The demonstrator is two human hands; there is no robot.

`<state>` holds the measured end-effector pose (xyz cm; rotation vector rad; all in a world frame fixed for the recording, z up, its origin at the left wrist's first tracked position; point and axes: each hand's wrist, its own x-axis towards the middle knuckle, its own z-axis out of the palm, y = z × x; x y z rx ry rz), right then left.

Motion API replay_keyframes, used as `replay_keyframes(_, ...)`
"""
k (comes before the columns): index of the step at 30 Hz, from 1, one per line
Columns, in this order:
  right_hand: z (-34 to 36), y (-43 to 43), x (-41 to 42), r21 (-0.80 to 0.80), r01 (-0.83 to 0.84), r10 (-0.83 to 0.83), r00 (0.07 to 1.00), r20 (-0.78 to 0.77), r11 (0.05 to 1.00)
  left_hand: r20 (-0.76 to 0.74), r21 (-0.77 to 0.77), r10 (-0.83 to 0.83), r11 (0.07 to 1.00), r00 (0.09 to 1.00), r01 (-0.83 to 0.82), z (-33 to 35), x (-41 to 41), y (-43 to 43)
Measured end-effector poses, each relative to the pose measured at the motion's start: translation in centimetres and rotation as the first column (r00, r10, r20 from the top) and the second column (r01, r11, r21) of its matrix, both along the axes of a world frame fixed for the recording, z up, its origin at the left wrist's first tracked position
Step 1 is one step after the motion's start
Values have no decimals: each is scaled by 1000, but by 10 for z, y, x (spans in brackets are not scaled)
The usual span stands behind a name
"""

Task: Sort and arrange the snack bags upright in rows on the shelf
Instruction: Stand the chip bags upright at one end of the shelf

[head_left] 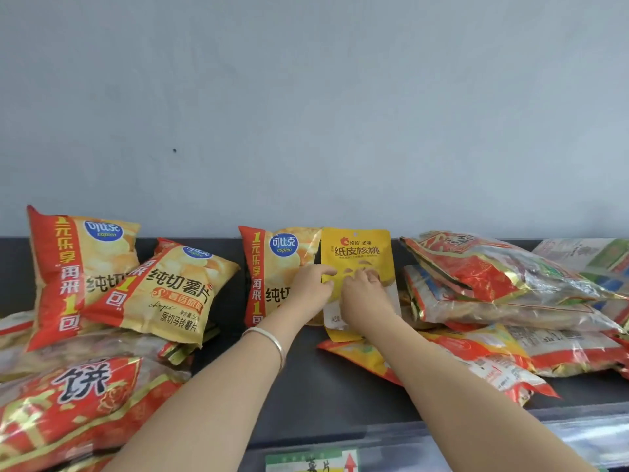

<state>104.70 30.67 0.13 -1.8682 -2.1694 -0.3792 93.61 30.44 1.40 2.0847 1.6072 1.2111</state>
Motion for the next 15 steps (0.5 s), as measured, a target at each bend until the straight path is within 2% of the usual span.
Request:
replay_keyframes(4,7,-12,-29,88,-188,200,968,-150,978,61,37,82,996,995,-84,5,-28,-21)
replay_keyframes(6,5,-18,-42,129,-245,265,949,-172,961,73,33,122,992,990,-125,4,-41,-33)
replay_keyframes(12,0,-31,-81,181,-426,463,833,-303,886,-20,81,286,956,958,-284,4,-90,-63)
replay_keyframes(15,-3,-38,-107,128,-506,512,766,-389,853,-74,106,380,922,922,-372,6,-121,-76)
